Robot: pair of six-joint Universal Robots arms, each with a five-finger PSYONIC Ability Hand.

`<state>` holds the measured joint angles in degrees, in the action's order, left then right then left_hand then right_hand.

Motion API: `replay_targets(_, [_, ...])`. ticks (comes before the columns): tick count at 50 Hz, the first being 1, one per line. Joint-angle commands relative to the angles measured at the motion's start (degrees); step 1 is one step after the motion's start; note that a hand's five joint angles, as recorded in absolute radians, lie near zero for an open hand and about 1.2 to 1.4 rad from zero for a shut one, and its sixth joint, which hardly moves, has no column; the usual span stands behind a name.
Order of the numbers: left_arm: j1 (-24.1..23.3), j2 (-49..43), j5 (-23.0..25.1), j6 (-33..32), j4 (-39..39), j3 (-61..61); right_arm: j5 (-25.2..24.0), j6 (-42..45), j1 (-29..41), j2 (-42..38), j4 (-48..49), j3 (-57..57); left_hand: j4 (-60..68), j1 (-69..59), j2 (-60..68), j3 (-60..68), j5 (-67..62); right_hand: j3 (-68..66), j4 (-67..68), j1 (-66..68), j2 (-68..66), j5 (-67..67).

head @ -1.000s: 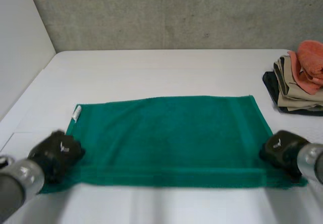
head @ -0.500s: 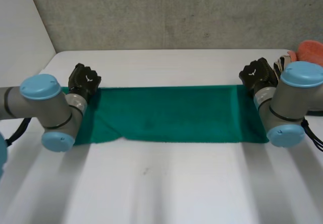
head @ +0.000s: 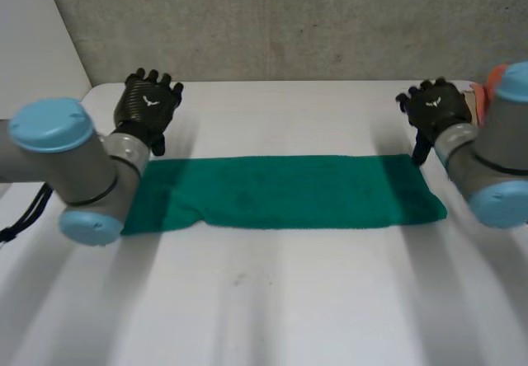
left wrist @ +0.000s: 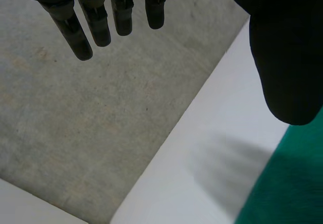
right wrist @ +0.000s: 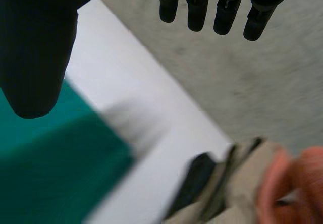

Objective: Fold the laundry.

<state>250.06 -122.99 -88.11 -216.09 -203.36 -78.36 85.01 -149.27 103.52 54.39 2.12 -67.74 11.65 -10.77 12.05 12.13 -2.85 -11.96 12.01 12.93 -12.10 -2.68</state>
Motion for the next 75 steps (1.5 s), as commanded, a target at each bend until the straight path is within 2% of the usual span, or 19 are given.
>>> replay_targets(1, [0.9,9.8,4.9,12.7,-0.9,-14.6,-9.1,-8.0,-6.0,4.7,-10.9,-10.9,-1.7,0.8,-2.0,-2.1,2.9,-15.1,15.1,14.1,-15.0,-14.4])
replay_targets(16, [1.8,10.3,7.8,15.7,-1.0,-19.3,-8.0,-4.0,-7.0,-2.4,-0.9,-13.2,-1.7,0.8,-2.0,-2.1,2.9,-24.0,24.0,23.0,-23.9,-23.3])
replay_targets(18, [1.7,10.3,7.8,15.7,-1.0,-19.4,-7.9,-3.4,-7.0,-3.7,-0.5,-12.5,-1.7,0.8,-2.0,-2.1,2.9,-33.6,33.5,32.6,-33.4,-32.8])
replay_targets(20, [1.7,10.2,7.8,15.7,-1.0,-19.5,-7.7,-2.5,-7.1,-4.6,-0.9,-11.5,-1.7,0.8,-2.0,-2.1,2.9,-67.9,67.8,66.9,-67.8,-67.2])
replay_targets(25, [1.8,10.5,7.8,15.7,-1.0,-20.3,-1.5,-0.6,-7.8,-3.5,1.7,-14.4,-1.7,0.8,-2.0,-2.1,2.9,-68.0,68.0,67.1,-67.9,-67.3])
replay_targets(26, [1.8,10.7,7.8,15.7,-1.0,-20.3,0.5,-0.1,-8.2,0.1,4.9,-17.1,-1.7,0.8,-2.0,-2.1,2.9,-68.0,68.0,67.1,-67.9,-67.3])
replay_targets(32, [1.9,14.6,7.9,15.7,-1.0,-22.2,-0.2,8.3,-14.6,13.8,8.8,-24.7,-1.7,0.8,-2.0,-2.1,2.9,-68.0,68.0,67.1,-67.9,-67.3])
replay_targets(38, [1.9,17.6,7.9,16.1,-1.0,-24.3,-0.2,22.3,-19.2,14.7,8.8,-26.0,-1.7,0.8,-2.0,-2.1,2.9,-68.0,68.0,67.1,-67.9,-67.3])
replay_targets(42, [2.3,18.7,7.9,16.1,-1.0,-25.8,-0.5,26.7,-18.6,13.6,10.0,-24.6,-1.7,0.8,-2.0,-2.1,2.9,-68.0,68.0,67.1,-67.9,-67.3])
replay_targets(45, [2.4,19.8,7.9,16.1,-1.0,-26.8,-1.7,26.9,-15.4,12.0,12.8,-23.5,-1.7,0.8,-2.0,-2.1,2.9,-68.0,68.0,67.1,-67.9,-67.3])
replay_targets(48, [3.1,20.9,7.8,16.1,-1.1,-27.3,-4.8,26.9,-4.3,11.4,19.0,-21.9,-1.7,0.8,-2.0,-2.1,2.9,-68.0,68.0,67.1,-67.9,-67.3])
replay_targets(51, [4.2,22.3,7.8,16.1,-1.0,-27.8,-9.8,26.9,4.2,11.1,26.1,-20.4,-1.7,0.8,-2.0,-2.1,2.9,-68.0,68.0,67.1,-67.9,-67.3])
replay_targets(55, [4.8,23.6,7.7,16.2,-1.0,-28.5,-19.8,26.9,14.8,3.8,33.9,-16.6,-1.7,0.8,-2.0,-2.1,2.9,-68.0,68.0,67.1,-67.9,-67.3])
replay_targets(58, [4.7,23.8,7.7,16.2,-1.1,-29.0,-23.9,26.8,22.9,-2.8,32.5,-11.2,-1.7,0.8,-2.0,-2.1,2.9,-68.0,68.0,67.1,-67.9,-67.3])
replay_targets(62, [4.6,23.7,7.7,16.2,-1.3,-29.2,-24.4,26.8,28.8,-10.0,26.3,-5.9,-1.7,0.8,-2.0,-2.1,2.9,-68.0,68.0,67.1,-67.9,-67.3])
replay_targets(65, [4.4,23.5,7.7,16.2,-1.5,-29.0,-23.5,26.7,29.7,-12.3,19.8,-3.4,-1.7,0.8,-2.0,-2.1,2.9,-24.7,24.7,23.7,-24.6,-24.0])
replay_targets(66, [4.5,23.3,7.7,16.2,-1.6,-29.0,-22.9,26.4,29.6,-11.8,17.5,-3.2,-1.7,0.8,-2.0,-2.1,2.9,1.9,-2.0,-2.9,2.1,2.7])
replay_targets(69, [4.2,22.6,7.7,16.2,-2.1,-28.2,-20.0,25.0,29.5,-10.2,15.9,-3.4,-1.7,0.8,-2.0,-2.1,2.9,2.0,-2.0,-2.9,2.1,2.7])
replay_targets(75, [0.5,19.3,7.3,16.1,-4.1,-24.0,-8.5,5.0,25.8,-0.9,14.3,-8.7,-1.7,0.8,-2.0,-2.1,2.9,2.0,-2.0,-2.9,2.1,2.7])
